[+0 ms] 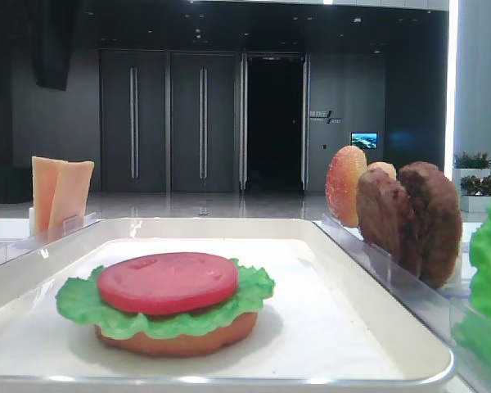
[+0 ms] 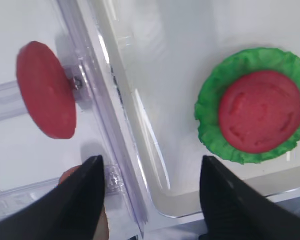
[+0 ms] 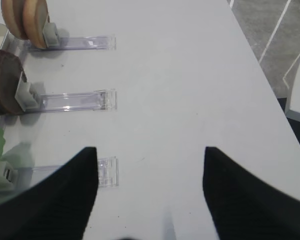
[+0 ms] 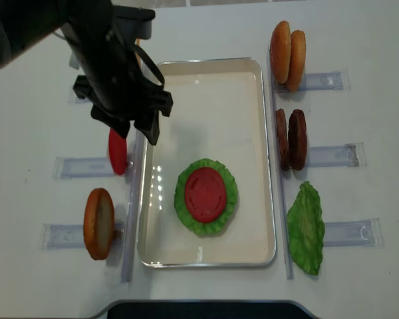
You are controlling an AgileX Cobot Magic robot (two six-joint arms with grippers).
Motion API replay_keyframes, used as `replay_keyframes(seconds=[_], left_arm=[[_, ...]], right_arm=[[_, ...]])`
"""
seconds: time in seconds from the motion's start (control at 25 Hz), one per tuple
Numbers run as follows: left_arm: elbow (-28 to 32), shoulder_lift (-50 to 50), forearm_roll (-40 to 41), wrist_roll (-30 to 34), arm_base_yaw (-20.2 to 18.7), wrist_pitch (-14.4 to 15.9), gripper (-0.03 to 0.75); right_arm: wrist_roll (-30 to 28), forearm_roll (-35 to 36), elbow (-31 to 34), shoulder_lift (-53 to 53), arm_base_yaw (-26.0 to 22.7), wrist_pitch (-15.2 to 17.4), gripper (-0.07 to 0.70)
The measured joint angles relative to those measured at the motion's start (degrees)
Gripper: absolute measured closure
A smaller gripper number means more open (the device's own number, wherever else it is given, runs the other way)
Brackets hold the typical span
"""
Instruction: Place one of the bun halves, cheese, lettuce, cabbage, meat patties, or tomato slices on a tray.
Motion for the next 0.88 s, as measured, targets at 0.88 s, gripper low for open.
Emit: replay_keyframes(seconds=[0.88], left_arm=[[0.00, 0.00, 4.73, 6.76, 19.80, 0.00, 0.252]], right_arm=[[0.00, 0.00, 0.00, 0.00, 0.00, 0.00, 0.170]])
